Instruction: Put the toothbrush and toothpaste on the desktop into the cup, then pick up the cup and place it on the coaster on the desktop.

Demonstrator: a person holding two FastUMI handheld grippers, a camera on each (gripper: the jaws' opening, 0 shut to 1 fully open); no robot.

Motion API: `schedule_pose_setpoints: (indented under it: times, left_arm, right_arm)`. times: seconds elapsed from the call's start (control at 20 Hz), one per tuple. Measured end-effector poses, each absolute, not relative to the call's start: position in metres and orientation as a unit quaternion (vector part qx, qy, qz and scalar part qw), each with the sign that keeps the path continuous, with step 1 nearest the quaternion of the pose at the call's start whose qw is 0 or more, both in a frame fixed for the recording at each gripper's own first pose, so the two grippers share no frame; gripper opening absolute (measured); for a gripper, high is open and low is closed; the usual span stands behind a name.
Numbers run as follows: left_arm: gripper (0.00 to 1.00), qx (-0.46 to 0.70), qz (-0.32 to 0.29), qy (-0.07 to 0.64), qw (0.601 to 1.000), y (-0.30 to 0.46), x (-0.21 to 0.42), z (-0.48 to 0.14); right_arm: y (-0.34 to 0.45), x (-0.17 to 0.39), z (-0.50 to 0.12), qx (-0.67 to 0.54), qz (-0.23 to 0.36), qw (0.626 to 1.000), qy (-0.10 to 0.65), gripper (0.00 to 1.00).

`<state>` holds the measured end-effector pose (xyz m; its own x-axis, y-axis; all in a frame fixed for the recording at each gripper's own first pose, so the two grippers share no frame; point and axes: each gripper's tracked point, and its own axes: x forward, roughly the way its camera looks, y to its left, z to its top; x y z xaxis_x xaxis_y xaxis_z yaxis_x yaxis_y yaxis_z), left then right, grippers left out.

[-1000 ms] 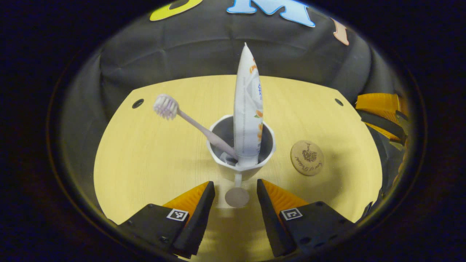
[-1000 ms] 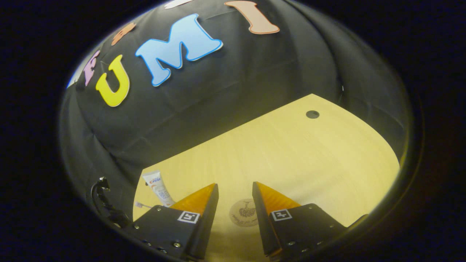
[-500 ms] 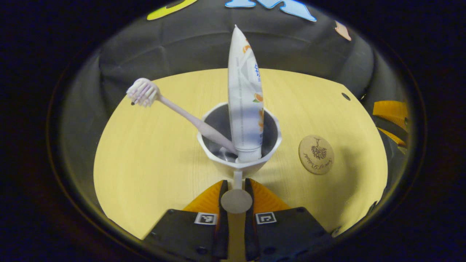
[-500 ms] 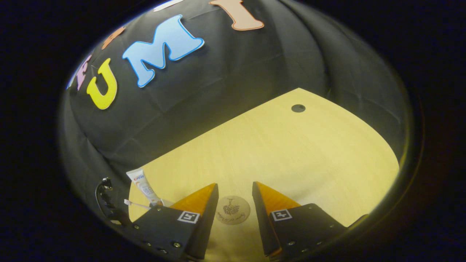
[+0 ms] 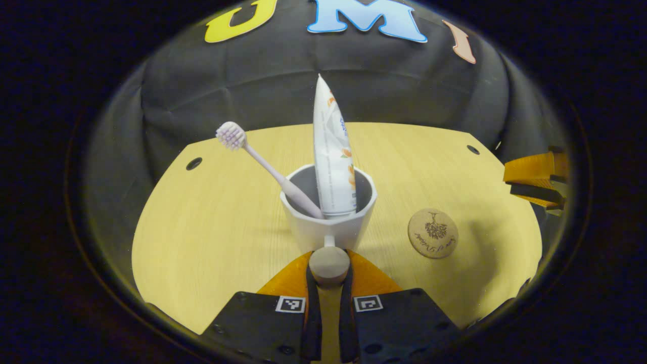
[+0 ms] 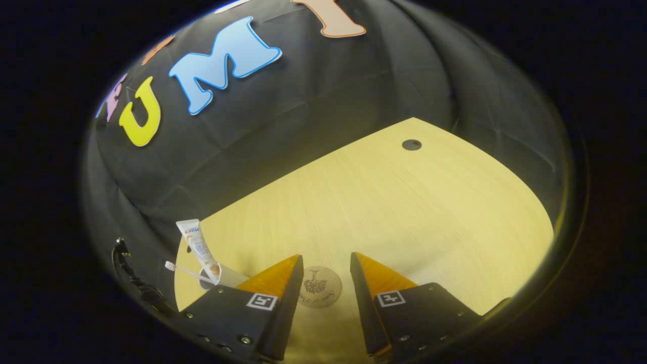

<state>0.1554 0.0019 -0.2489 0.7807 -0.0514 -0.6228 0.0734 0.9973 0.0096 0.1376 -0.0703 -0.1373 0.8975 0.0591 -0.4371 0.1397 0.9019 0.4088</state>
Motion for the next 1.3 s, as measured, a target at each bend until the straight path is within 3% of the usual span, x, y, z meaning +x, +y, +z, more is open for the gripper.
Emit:
schedule_pose_setpoints:
  times: [0.1, 0.2, 0.3, 0.35, 0.9, 0.95, 1.05, 1.2, 1.25, 1.3]
  left_arm:
    - [0.20, 0.019, -0.032, 0.319, 0.947, 0.001, 0.158, -0.244]
    - [0.21, 0.023, -0.034, 0.304, 0.952, -0.001, 0.163, -0.238]
    - [0.20, 0.035, -0.039, 0.278, 0.959, -0.005, 0.172, -0.224]
    - [0.20, 0.044, -0.042, 0.264, 0.963, -0.009, 0.177, -0.216]
    - [0.20, 0.051, -0.043, 0.197, 0.978, -0.025, 0.202, -0.187]
    - [0.29, 0.046, -0.042, 0.188, 0.980, -0.026, 0.206, -0.184]
    - [0.29, 0.046, -0.041, 0.172, 0.983, -0.027, 0.211, -0.176]
    - [0.29, 0.042, -0.037, 0.149, 0.987, -0.027, 0.219, -0.173]
    - [0.16, 0.035, -0.034, 0.143, 0.989, -0.027, 0.222, -0.172]
    - [0.16, 0.033, -0.035, 0.137, 0.989, -0.028, 0.224, -0.171]
  right_arm:
    - [-0.070, 0.137, -0.140, 0.219, -0.021, 0.949, 0.228, 0.57]
    - [-0.070, 0.135, -0.141, 0.217, -0.021, 0.948, 0.230, 0.53]
    - [-0.071, 0.135, -0.143, 0.215, -0.021, 0.948, 0.233, 0.57]
    - [-0.071, 0.135, -0.145, 0.214, -0.021, 0.948, 0.235, 0.53]
    - [-0.083, 0.121, -0.166, 0.202, -0.029, 0.944, 0.259, 0.57]
    - [-0.084, 0.118, -0.170, 0.200, -0.030, 0.943, 0.265, 0.57]
    - [-0.084, 0.113, -0.178, 0.193, -0.029, 0.942, 0.274, 0.60]
    - [-0.082, 0.107, -0.184, 0.178, -0.026, 0.942, 0.284, 0.57]
    - [-0.083, 0.104, -0.189, 0.173, -0.025, 0.942, 0.287, 0.57]
    - [-0.083, 0.102, -0.193, 0.169, -0.024, 0.942, 0.291, 0.57]
